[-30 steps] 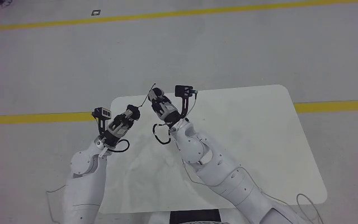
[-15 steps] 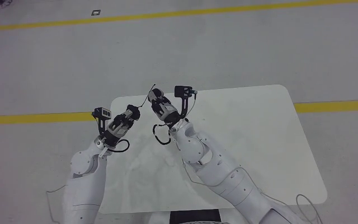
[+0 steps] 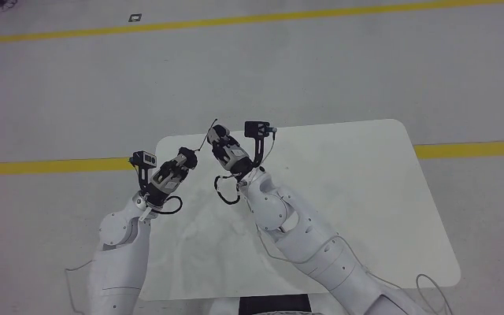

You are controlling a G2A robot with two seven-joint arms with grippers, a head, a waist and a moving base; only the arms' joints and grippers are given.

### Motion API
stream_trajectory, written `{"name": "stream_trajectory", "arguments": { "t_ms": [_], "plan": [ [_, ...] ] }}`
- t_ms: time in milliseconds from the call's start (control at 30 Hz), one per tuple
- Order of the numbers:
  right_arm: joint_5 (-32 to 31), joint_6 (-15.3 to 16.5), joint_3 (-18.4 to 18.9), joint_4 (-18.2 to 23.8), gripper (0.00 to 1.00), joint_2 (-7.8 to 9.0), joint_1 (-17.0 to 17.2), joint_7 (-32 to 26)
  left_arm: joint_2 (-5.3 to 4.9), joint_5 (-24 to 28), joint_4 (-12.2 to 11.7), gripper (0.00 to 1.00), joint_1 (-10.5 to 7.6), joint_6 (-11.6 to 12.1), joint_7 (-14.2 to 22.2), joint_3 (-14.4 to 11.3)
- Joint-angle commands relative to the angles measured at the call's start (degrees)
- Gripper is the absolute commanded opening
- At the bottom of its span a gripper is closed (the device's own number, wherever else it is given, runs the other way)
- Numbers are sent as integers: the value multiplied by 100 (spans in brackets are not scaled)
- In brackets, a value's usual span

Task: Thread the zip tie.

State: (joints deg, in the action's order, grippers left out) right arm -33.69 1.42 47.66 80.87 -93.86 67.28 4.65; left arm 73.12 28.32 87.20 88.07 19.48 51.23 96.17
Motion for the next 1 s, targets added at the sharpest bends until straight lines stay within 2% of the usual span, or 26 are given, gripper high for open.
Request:
{"name": "stream_trajectory", "arguments": {
  "t_ms": [0, 467, 500, 967],
  "plan": [
    [-10, 7, -6, 1, 0, -6, 3, -8, 0, 0, 0, 0, 0, 0, 0, 0],
    [-23, 34, -20, -37, 0, -65, 17, 9, 0, 0, 0, 0, 0, 0, 0, 0],
    [-27, 37, -20, -39, 0, -69, 25, 12, 0, -17, 25, 0, -1, -42, -103, -34],
    [-59, 25, 36, -17, 0, -97, 135, 53, -75, 79, 123, 0, 60, -71, -271, -134]
  ]
}}
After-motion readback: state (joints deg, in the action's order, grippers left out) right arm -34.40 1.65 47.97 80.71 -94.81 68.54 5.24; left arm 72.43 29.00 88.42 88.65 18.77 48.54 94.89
